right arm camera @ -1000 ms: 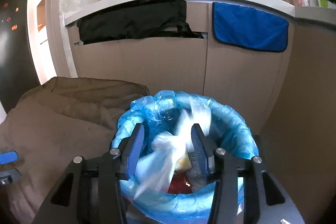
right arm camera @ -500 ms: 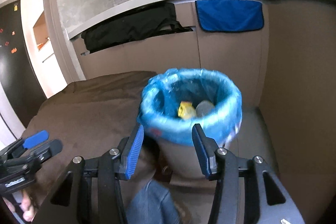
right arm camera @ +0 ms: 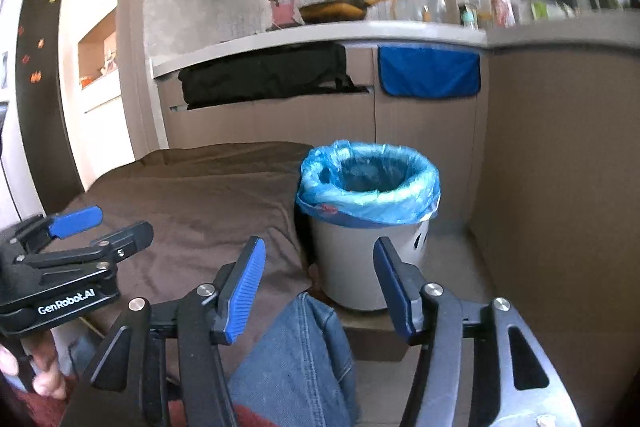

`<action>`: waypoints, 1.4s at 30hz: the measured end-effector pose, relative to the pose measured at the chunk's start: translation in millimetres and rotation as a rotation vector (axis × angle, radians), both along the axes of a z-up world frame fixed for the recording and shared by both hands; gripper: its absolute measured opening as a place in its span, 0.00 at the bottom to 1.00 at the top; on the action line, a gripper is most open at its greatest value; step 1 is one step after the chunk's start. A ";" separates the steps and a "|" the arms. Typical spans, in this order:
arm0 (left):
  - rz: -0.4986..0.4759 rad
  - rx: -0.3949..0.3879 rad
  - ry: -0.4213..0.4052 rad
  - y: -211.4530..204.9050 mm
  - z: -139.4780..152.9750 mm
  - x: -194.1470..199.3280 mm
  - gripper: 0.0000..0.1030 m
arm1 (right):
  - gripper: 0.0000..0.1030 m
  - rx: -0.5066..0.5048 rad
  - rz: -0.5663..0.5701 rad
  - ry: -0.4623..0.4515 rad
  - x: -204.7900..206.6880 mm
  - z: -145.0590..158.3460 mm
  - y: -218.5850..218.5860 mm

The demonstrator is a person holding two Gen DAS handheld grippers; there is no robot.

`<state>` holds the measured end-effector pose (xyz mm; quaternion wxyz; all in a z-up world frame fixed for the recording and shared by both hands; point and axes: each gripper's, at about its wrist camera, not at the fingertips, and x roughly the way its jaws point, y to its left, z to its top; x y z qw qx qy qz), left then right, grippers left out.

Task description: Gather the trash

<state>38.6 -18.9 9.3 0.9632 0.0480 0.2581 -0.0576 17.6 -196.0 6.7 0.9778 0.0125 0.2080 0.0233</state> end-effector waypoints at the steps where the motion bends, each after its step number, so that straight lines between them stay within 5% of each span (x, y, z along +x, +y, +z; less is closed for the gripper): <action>1: 0.001 -0.004 -0.008 1.5 0.2 -3.7 0.72 | 0.54 -0.027 -0.008 -0.016 -3.0 1.0 3.3; 42: 0.012 -0.017 -0.045 2.7 4.0 -13.6 0.72 | 0.55 -0.035 -0.022 -0.015 -8.2 2.3 3.0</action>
